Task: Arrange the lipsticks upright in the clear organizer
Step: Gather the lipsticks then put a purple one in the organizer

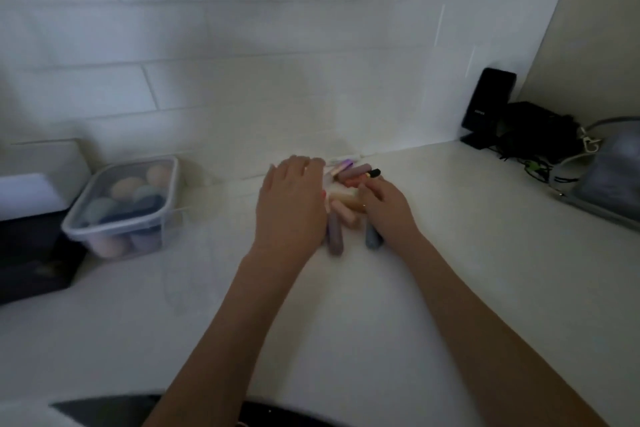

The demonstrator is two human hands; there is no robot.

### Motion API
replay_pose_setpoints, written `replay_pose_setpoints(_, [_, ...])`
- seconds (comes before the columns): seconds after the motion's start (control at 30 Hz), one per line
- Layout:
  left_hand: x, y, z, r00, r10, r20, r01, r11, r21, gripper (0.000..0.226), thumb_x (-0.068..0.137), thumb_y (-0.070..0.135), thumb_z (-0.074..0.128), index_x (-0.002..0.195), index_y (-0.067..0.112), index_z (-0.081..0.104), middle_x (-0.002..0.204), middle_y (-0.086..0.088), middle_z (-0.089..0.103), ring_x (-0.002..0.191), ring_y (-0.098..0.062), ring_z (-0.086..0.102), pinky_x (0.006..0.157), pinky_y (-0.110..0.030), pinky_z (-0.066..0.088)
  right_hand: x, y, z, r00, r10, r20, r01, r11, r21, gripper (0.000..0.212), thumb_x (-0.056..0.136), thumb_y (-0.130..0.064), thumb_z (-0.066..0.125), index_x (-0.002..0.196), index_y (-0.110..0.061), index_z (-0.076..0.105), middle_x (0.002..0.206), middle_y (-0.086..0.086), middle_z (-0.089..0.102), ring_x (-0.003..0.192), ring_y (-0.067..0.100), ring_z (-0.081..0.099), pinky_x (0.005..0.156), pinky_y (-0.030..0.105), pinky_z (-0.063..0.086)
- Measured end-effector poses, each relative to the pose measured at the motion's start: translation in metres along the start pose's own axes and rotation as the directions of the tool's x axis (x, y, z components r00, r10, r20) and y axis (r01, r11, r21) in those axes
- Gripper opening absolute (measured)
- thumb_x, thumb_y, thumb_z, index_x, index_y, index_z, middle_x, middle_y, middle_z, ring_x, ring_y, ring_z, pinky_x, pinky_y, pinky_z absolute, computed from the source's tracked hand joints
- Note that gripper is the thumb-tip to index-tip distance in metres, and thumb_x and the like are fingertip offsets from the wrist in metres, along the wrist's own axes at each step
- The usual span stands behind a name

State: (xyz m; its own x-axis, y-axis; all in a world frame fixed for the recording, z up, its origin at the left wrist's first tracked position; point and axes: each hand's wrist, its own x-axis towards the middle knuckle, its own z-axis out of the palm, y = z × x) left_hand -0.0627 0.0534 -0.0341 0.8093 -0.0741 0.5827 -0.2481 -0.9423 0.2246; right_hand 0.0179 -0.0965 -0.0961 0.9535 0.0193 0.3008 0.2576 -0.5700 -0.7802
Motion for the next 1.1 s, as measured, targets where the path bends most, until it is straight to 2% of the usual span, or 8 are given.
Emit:
replay_pose_setpoints(0.1, [-0.018, -0.037, -0.020, 0.987, -0.098, -0.127, 0.105, 0.993, 0.050, 0.027, 0.079, 0.006, 0.050, 0.103, 0.006, 0.062, 0.106, -0.015, 0.064, 0.098, -0.036, 0.056, 0.086, -0.044, 0.044, -0.011, -0.006, -0.002, 0.998, -0.019, 0.054, 0.018, 1.000, 0.008, 0.045, 0.081, -0.045, 0.040, 0.110, -0.025, 0.068, 0.113, -0.003, 0.066, 0.109, 0.022, 0.061, 0.103, 0.049, 0.040])
replay_pose_setpoints(0.23, [-0.050, -0.071, -0.029, 0.921, -0.232, -0.313, 0.229, 0.972, -0.046, 0.025, 0.085, 0.012, 0.053, 0.108, 0.003, 0.059, 0.104, -0.019, 0.063, 0.098, -0.037, 0.056, 0.086, -0.044, 0.043, -0.018, -0.007, 0.000, 0.984, -0.094, 0.152, 0.121, 0.977, -0.178, 0.041, 0.087, -0.043, 0.045, 0.118, -0.026, 0.066, 0.133, 0.000, 0.059, 0.129, 0.020, 0.047, 0.109, 0.049, 0.032])
replay_pose_setpoints(0.4, [-0.071, -0.079, -0.024, 0.874, -0.402, -0.274, 0.327, 0.902, -0.281, 0.035, 0.093, 0.012, 0.051, 0.126, 0.001, 0.049, 0.127, -0.019, 0.054, 0.119, -0.034, 0.044, 0.101, -0.038, 0.032, -0.017, -0.004, 0.000, 0.980, -0.129, 0.151, 0.158, 0.967, -0.198, 0.031, 0.096, -0.032, 0.047, 0.120, -0.025, 0.064, 0.127, 0.002, 0.061, 0.120, 0.021, 0.052, 0.105, 0.043, 0.036])
replay_pose_setpoints(0.57, [-0.067, -0.073, -0.030, 0.835, -0.500, -0.232, 0.356, 0.810, -0.466, 0.039, 0.087, -0.001, 0.053, 0.125, 0.007, 0.051, 0.128, -0.009, 0.054, 0.119, -0.023, 0.044, 0.094, -0.019, 0.026, -0.015, -0.001, 0.002, 0.991, -0.082, 0.110, 0.102, 0.975, -0.197, 0.031, 0.096, -0.039, 0.042, 0.118, -0.031, 0.063, 0.120, -0.002, 0.065, 0.116, 0.019, 0.056, 0.109, 0.054, 0.030])
replay_pose_setpoints(0.7, [-0.063, -0.080, -0.037, 0.862, -0.477, -0.173, 0.350, 0.806, -0.478, 0.043, 0.076, -0.009, 0.061, 0.116, 0.008, 0.058, 0.117, -0.002, 0.056, 0.115, -0.022, 0.048, 0.088, -0.006, 0.024, 0.004, -0.019, 0.006, 0.992, -0.126, 0.010, 0.122, 0.943, -0.311, 0.031, 0.093, -0.032, 0.043, 0.117, -0.032, 0.063, 0.102, 0.004, 0.069, 0.103, 0.025, 0.061, 0.100, 0.046, 0.040])
replay_pose_setpoints(0.9, [-0.072, -0.093, -0.060, 0.923, -0.333, 0.192, 0.383, 0.757, -0.529, 0.077, 0.070, 0.024, 0.080, 0.134, 0.034, 0.038, 0.128, 0.026, 0.032, 0.119, 0.004, 0.028, 0.095, -0.016, 0.023, 0.042, -0.046, 0.019, 0.968, -0.073, 0.240, 0.183, 0.859, -0.478, 0.054, 0.085, 0.002, 0.036, 0.120, -0.031, 0.062, 0.128, 0.004, 0.058, 0.115, 0.028, 0.052, 0.102, 0.041, 0.038])
replay_pose_setpoints(0.97, [-0.077, -0.098, -0.055, 0.937, -0.299, 0.182, 0.350, 0.780, -0.518, 0.082, 0.067, 0.022, 0.082, 0.134, 0.038, 0.037, 0.136, 0.030, 0.027, 0.129, 0.005, 0.018, 0.103, -0.020, 0.019, 0.052, -0.051, 0.026, 0.955, -0.039, 0.293, 0.200, 0.817, -0.542, 0.047, 0.091, -0.007, 0.034, 0.117, -0.033, 0.064, 0.128, 0.006, 0.057, 0.115, 0.030, 0.048, 0.102, 0.041, 0.038])
replay_pose_setpoints(1.1, [-0.078, -0.105, -0.037, 0.960, -0.257, 0.111, 0.277, 0.816, -0.507, 0.081, 0.066, 0.010, 0.082, 0.131, 0.037, 0.042, 0.147, 0.012, 0.029, 0.138, 0.000, 0.009, 0.110, -0.028, 0.015, 0.072, -0.051, 0.035, 0.907, -0.062, 0.417, 0.346, 0.675, -0.652, 0.028, 0.094, -0.020, 0.047, 0.108, -0.033, 0.067, 0.120, -0.001, 0.061, 0.111, 0.023, 0.054, 0.095, 0.034, 0.035])
